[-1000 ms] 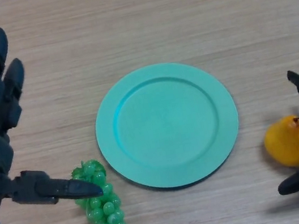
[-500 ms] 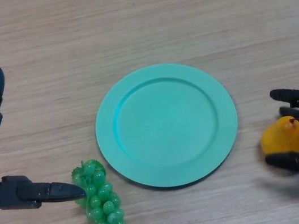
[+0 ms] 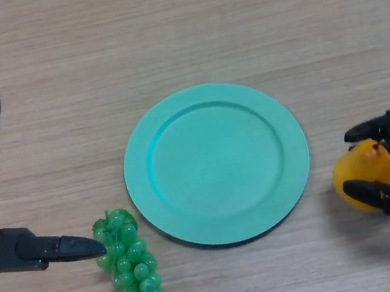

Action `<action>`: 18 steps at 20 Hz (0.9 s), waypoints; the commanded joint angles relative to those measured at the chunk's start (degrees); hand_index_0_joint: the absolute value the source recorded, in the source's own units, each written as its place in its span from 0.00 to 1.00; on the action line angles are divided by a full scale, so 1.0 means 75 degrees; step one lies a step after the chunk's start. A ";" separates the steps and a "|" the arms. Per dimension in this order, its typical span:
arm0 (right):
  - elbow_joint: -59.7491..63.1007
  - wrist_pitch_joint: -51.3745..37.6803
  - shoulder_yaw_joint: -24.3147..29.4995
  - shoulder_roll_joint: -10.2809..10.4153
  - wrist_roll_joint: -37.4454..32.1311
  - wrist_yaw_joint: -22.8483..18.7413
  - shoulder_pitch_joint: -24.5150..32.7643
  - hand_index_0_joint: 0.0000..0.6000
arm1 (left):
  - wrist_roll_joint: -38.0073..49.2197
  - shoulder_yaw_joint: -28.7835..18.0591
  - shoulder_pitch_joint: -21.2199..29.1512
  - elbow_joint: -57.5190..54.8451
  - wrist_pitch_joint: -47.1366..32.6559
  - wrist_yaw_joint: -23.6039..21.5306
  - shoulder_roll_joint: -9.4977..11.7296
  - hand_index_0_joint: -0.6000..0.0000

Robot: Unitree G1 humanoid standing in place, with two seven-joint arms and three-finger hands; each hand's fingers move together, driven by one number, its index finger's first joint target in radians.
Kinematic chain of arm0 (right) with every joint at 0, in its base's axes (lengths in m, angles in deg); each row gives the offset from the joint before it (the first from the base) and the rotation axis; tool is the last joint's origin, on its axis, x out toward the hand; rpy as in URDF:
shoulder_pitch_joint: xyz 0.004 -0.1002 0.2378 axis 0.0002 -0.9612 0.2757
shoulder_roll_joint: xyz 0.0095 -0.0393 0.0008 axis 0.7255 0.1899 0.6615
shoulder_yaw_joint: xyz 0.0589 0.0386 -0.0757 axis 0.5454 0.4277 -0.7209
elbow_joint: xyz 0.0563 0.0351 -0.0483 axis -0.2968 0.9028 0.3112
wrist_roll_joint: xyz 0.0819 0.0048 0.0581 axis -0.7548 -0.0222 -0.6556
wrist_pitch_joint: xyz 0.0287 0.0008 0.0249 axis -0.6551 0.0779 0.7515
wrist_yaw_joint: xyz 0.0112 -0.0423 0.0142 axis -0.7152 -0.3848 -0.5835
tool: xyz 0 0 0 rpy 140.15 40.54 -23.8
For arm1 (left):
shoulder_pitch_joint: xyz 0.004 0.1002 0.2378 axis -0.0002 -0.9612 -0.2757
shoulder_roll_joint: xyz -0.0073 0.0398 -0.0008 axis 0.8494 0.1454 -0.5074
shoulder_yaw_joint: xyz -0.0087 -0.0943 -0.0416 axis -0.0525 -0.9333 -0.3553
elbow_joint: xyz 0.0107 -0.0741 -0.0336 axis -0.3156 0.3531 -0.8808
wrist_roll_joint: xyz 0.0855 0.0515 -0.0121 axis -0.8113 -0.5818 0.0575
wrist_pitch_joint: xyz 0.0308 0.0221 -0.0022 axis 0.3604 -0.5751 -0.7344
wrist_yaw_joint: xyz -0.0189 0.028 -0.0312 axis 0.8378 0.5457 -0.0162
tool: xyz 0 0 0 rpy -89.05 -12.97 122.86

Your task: Pick up the yellow pear and place it on the plate

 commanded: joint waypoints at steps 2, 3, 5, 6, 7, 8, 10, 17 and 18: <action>-0.1588 0.0244 0.0288 -0.0031 -0.0200 -0.0178 0.0227 1.00 | 0.0309 -0.0548 0.0114 -0.0240 -0.1316 -0.0117 0.0270 1.00; -0.1758 0.0171 0.0097 0.0055 0.0043 -0.0226 0.0417 1.00 | 0.0271 -0.0569 0.0104 -0.0226 -0.1365 -0.0149 0.0273 1.00; -0.1966 0.0342 -0.0295 0.0299 0.0079 -0.0386 0.0812 1.00 | 0.0394 -0.0662 0.0101 -0.0216 -0.1319 -0.0108 0.0302 1.00; -0.1788 -0.0018 -0.0451 0.0427 0.0143 -0.0397 0.1029 1.00 | 0.0400 -0.0707 0.0119 -0.0200 -0.1319 -0.0099 0.0326 1.00; -0.1614 -0.0017 -0.0687 0.0588 0.0187 -0.0472 0.1334 1.00 | 0.0446 -0.0759 0.0141 -0.0176 -0.1348 -0.0068 0.0349 1.00; -0.1408 -0.0206 -0.0815 0.0686 0.0246 -0.0466 0.1522 1.00 | 0.0472 -0.0801 0.0148 -0.0141 -0.1389 -0.0079 0.0354 1.00; -0.0561 -0.0664 -0.1216 0.0791 0.0540 -0.0585 0.2044 1.00 | 0.0611 -0.0905 0.0152 -0.0090 -0.1446 -0.0054 0.0386 1.00; 0.3282 -0.2808 -0.2938 0.0826 -0.0011 -0.1558 0.3968 1.00 | 0.0759 -0.1507 0.0016 -0.0071 -0.1531 0.0122 0.0480 1.00; 0.3556 -0.2991 -0.3093 0.0826 -0.0135 -0.1613 0.4079 1.00 | 0.0747 -0.1517 -0.0022 -0.0066 -0.1563 0.0145 0.0445 1.00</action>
